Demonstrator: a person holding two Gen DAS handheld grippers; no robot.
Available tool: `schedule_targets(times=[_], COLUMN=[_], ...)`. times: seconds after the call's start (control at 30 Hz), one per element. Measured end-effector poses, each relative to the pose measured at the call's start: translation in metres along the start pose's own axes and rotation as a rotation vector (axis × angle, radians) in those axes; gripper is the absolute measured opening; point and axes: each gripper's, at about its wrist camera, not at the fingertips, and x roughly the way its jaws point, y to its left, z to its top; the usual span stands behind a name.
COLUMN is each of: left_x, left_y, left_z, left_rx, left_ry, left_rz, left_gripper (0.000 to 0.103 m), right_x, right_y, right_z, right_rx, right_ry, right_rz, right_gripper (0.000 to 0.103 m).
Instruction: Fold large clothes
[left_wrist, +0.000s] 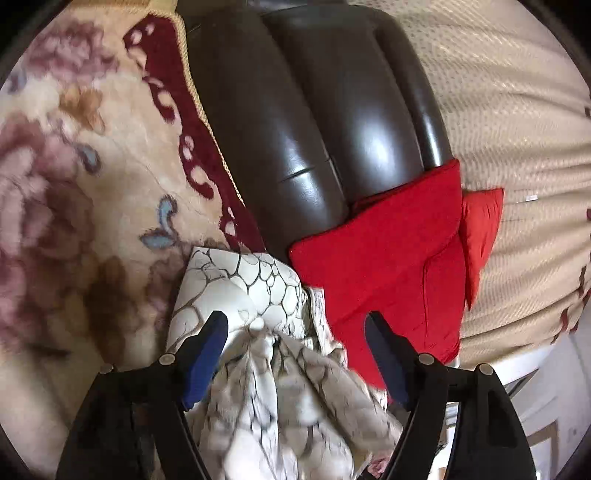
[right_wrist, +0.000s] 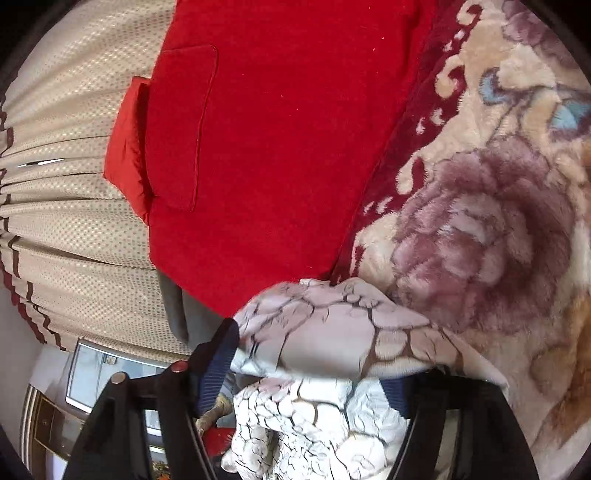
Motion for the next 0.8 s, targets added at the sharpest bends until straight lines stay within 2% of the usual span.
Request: schedule_targets(times=[0.1,0.17,0.3,0.37,0.47,0.57,0.67,0.73,0.8], left_x=[-0.004,-0.004,-0.001,0.003,0.012,0.011,0.005,0.015,0.037], left_y=[-0.022,-0.044,-0.082,-0.092,-0.095,-0.099,-0.106,-0.107,-0.104], left_z=[-0.017,-0.036,-0.066,-0.077,-0.089,-0.097,-0.105,-0.113,-0.117], left_rx=[0.060,0.153,0.356,0.452,0.541,0.591,0.687,0.760,0.827], left_ry=[0.083,0.116,0.140,0.131,0.139,0.157,0.100,0.081,0.083], left_rz=[-0.040,-0.041,-0.034,0.029,0.133,0.168,0.199,0.278,0.388], left_gripper=[0.077,0.079,0.091,0.093,0.093,0.093,0.093,0.093,0.092], right_x=[-0.004,-0.014,-0.023,-0.018,-0.004,0.011,0.029,0.040,0.046], right_y=[0.011,0.025,0.034,0.040,0.040,0.039,0.049,0.051,0.048], right_z=[-0.017,-0.029,-0.044,-0.055,-0.065,-0.081,-0.097,-0.103,-0.103], right_rx=[-0.070,-0.143,-0.202,-0.234,-0.253,-0.262,-0.340,-0.368,-0.339], right_ry=[0.008,-0.017,-0.027,0.003,0.046,0.110,0.176,0.194,0.199], right_rz=[-0.020,-0.020,-0.012,-0.022,-0.046,-0.039,-0.067,-0.100,-0.118], right_gripper=[0.076,0.076,0.077,0.077,0.077,0.077,0.074,0.072,0.072])
